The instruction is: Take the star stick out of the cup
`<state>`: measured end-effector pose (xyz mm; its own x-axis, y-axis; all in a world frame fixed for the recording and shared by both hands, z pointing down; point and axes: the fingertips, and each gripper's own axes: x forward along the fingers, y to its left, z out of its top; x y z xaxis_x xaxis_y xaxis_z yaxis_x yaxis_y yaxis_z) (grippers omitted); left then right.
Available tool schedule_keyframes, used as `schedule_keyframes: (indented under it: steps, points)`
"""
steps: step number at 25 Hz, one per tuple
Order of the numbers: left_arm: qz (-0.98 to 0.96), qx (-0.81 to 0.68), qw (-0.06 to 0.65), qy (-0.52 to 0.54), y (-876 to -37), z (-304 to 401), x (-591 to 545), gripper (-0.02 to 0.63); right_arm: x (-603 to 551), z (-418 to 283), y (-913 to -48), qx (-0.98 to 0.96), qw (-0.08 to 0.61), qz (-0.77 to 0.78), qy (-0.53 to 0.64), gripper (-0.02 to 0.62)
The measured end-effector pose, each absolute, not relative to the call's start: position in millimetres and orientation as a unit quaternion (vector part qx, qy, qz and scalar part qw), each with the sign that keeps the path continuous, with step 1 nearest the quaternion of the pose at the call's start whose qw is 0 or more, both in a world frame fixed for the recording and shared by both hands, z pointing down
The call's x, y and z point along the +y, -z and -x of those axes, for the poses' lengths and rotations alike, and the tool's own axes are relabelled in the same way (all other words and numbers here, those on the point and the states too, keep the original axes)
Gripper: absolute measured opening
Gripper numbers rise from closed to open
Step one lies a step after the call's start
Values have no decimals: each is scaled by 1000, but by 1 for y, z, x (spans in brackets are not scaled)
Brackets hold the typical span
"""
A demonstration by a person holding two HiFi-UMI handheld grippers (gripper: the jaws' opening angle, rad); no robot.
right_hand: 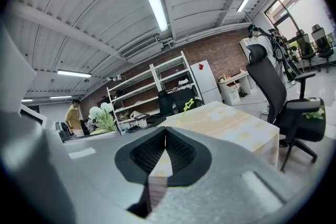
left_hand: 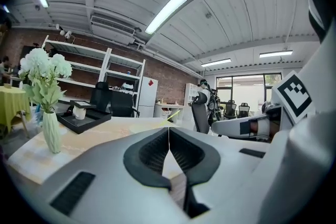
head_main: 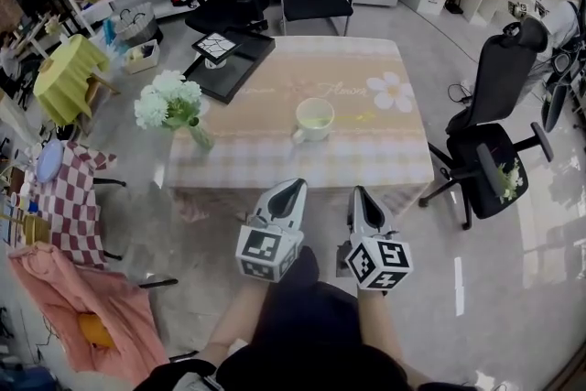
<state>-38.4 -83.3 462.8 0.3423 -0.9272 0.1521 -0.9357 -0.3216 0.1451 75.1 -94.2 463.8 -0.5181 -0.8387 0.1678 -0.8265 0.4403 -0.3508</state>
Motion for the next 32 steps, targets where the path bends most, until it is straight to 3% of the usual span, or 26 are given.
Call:
schedule_keyframes:
  steps: [32]
  points:
    - [-807, -577, 119, -29, -458, 45, -175, 11, -190, -72, -466, 836, 13, 502, 222, 5]
